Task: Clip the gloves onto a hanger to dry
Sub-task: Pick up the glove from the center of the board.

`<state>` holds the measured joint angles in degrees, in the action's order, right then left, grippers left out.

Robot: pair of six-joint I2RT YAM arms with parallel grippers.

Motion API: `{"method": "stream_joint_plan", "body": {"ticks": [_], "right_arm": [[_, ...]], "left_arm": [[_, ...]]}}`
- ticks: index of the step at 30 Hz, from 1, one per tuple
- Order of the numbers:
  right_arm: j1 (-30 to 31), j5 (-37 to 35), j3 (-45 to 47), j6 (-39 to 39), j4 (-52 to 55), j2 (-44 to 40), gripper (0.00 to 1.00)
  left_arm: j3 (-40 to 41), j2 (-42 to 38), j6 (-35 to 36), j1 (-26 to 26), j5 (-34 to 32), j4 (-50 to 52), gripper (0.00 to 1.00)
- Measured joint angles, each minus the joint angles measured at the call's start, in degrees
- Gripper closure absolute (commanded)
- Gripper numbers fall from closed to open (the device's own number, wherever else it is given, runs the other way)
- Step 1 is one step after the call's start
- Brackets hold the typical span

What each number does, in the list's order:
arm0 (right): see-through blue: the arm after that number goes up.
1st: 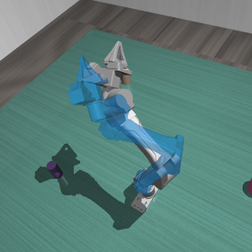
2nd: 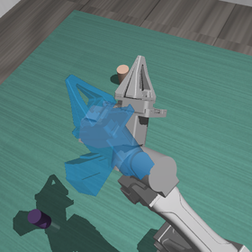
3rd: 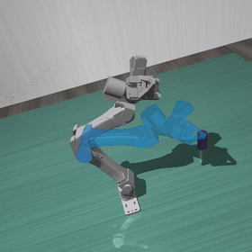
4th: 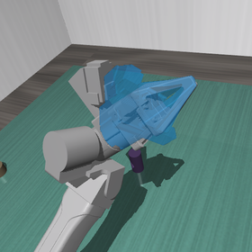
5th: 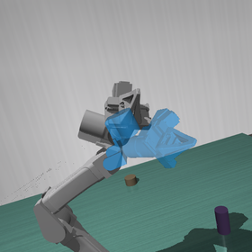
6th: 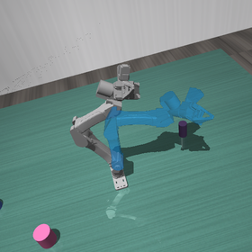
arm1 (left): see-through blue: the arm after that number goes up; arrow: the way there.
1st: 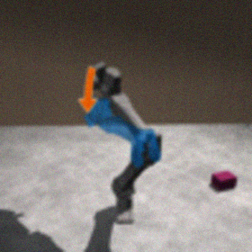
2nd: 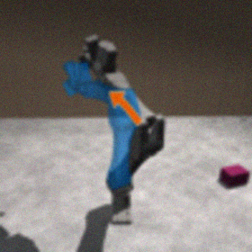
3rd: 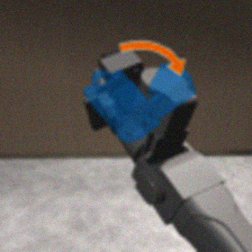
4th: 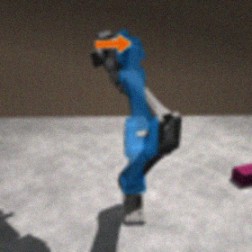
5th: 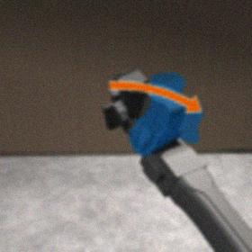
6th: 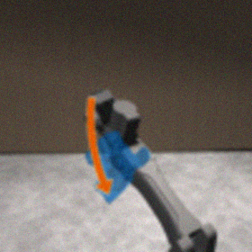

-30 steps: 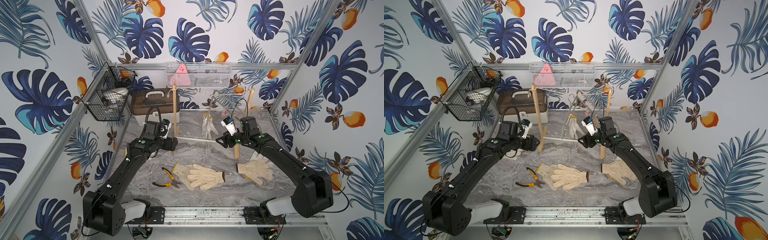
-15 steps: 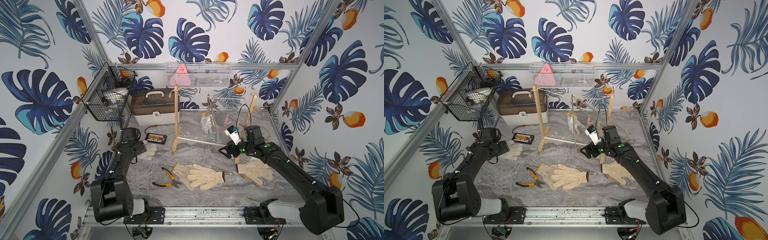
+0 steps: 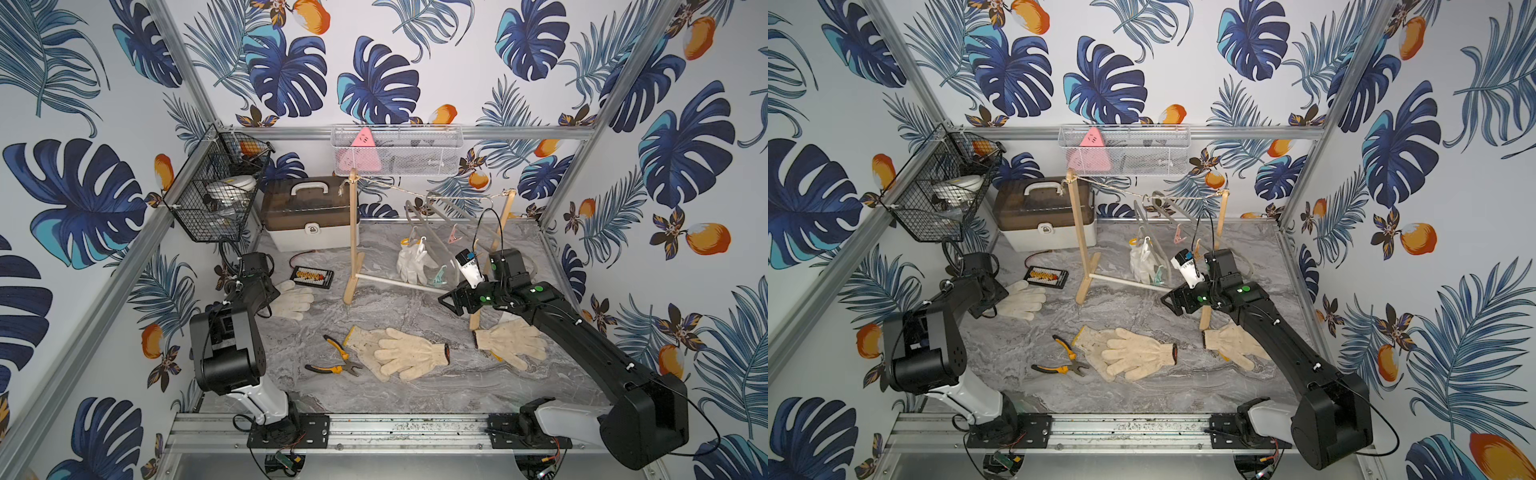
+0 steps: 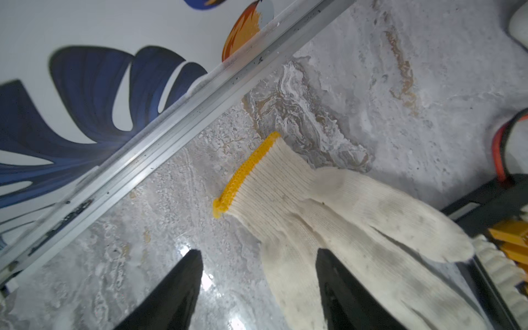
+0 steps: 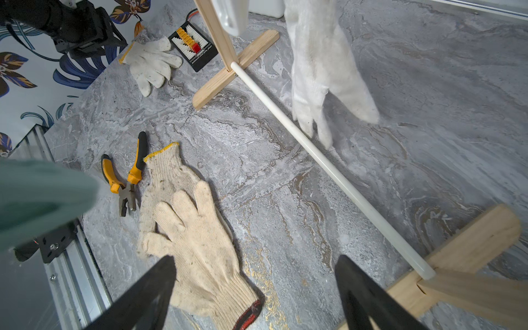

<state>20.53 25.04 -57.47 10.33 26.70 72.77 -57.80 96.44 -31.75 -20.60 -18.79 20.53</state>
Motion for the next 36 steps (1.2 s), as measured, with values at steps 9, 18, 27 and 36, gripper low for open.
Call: {"method": "stream_joint_plan", "body": {"ticks": [9,18,27,36], "right_arm": [[0.0,-0.7,-0.3,-0.1,0.4,0.8,0.1],[0.0,-1.2,-0.7,-0.5,0.6,0.9,0.1],[0.0,-1.1,-1.1,-0.8,1.2,0.2,0.07],[0.0,0.4,-0.4,-2.4,1.1,-0.3,0.06]], "left_arm": [[0.2,5.7,-1.3,0.0,0.0,-1.3,0.41],[-0.5,8.9,-1.8,0.0,-0.2,-7.7,0.71],[-0.7,8.2,-1.5,0.0,1.4,-7.3,1.0],[0.9,-0.9,1.7,1.9,3.4,-2.4,1.0]]}}
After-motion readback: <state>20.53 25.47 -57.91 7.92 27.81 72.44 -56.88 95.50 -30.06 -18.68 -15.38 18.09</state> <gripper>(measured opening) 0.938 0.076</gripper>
